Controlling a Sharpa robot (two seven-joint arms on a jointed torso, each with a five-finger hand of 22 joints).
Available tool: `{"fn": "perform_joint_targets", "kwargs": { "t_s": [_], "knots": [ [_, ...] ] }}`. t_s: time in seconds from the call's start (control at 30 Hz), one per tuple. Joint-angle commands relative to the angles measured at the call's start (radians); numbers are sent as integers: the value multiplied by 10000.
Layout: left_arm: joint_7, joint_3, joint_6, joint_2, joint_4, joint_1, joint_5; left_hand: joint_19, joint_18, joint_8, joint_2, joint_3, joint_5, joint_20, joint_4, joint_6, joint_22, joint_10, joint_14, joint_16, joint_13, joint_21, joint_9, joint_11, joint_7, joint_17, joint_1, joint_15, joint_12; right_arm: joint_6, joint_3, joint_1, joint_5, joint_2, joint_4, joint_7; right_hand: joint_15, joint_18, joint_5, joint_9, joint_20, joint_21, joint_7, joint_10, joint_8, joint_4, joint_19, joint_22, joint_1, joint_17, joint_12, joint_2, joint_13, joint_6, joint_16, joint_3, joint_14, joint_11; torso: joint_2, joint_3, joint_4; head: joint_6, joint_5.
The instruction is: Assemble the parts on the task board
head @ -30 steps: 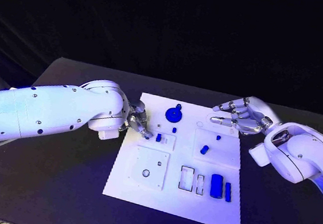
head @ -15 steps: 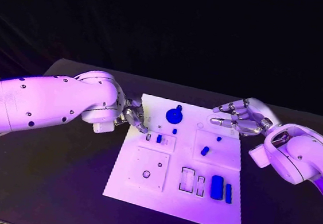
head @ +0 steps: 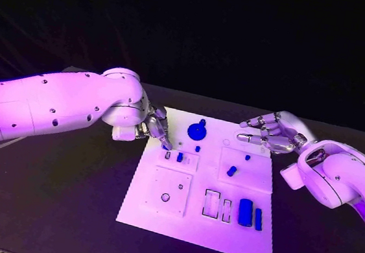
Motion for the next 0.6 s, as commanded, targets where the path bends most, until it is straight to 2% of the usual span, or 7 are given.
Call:
{"fn": "perform_joint_targets", "kwargs": {
  "t_s": [0.03, 0.1, 0.23, 0.3, 0.47, 0.6],
  "knots": [
    [-373, -57, 1611, 347, -533, 43, 943, 365, 57, 65, 220, 1040, 16, 101, -907, -37, 1414, -50, 1055, 31, -58, -63, 53, 86, 28, 2635, -86, 88, -62, 149, 0, -7, -48, 33, -11, 45, -34, 121, 34, 15, -36, -28, 9, 4, 24, 0, -54, 431, -13, 1472, -26, 125, 82, 74, -33, -57, 772, -68, -3, 0, 13, 0, 10],
    [-446, -105, 1878, 543, -824, 54, 1012, 356, 60, 73, 290, 1060, 13, 108, -877, -64, 1404, -68, 1055, 31, -75, -76, 55, 94, 36, 2635, -155, 93, -76, 152, 0, -7, -48, 48, -18, 44, -34, 121, 34, 15, -36, -28, 9, 4, 24, 0, -54, 432, -13, 1472, -26, 125, 82, 74, -33, -57, 772, -68, -3, -2, 11, 8, 13],
    [-631, -183, 2438, 921, -1392, 67, 1054, 332, 72, 127, 663, 1126, 7, 135, -587, -117, 1375, -93, 1055, 31, -54, -119, 76, 105, 30, 2635, -630, 100, -38, 159, -1, -8, -49, 74, -34, 43, -34, 120, 35, 16, -36, -27, 8, 5, 24, -2, -54, 433, -10, 1473, -24, 125, 83, 74, -32, -58, 772, -68, 4, -14, -17, 21, 5],
    [-686, -205, 2621, 1045, -1571, 69, 955, 334, 71, 153, 715, 1155, 13, 138, -568, -113, 1379, -91, 1055, 31, -34, -117, 92, 95, 20, 2635, -707, 90, -15, 161, -2, -8, -50, 80, -41, 42, -34, 121, 43, 16, -37, -28, 8, 5, 24, -10, -54, 432, 3, 1469, -24, 129, 83, 74, -35, -60, 772, -69, 4, -13, -11, 14, -4],
    [-772, -233, 3125, 1255, -1854, 73, 563, 353, 64, 267, 663, 1224, 14, 126, -715, -77, 1412, -51, 1055, 31, 56, -90, 171, 50, -32, 2635, -804, 52, 76, 162, -5, -10, -53, 86, -50, 39, -34, 121, 43, 16, -37, -28, 8, 5, 24, -10, -54, 432, 3, 1469, -24, 129, 83, 74, -35, -60, 772, -69, 9, -11, -2, 11, -20],
    [-788, -240, 3185, 1357, -1931, 74, 250, 358, 62, 342, 609, 1300, 18, 112, -858, -73, 1423, -40, 1055, 31, 85, -85, 229, 26, -59, 2635, -823, 36, 105, 161, -6, -14, -57, 94, -55, 40, -35, 121, 56, 17, -37, -29, 7, 2, 23, -22, -53, 432, 21, 1463, -30, 135, 77, 73, -40, -62, 770, -70, 11, -13, 15, 9, -27]
  ]
}}
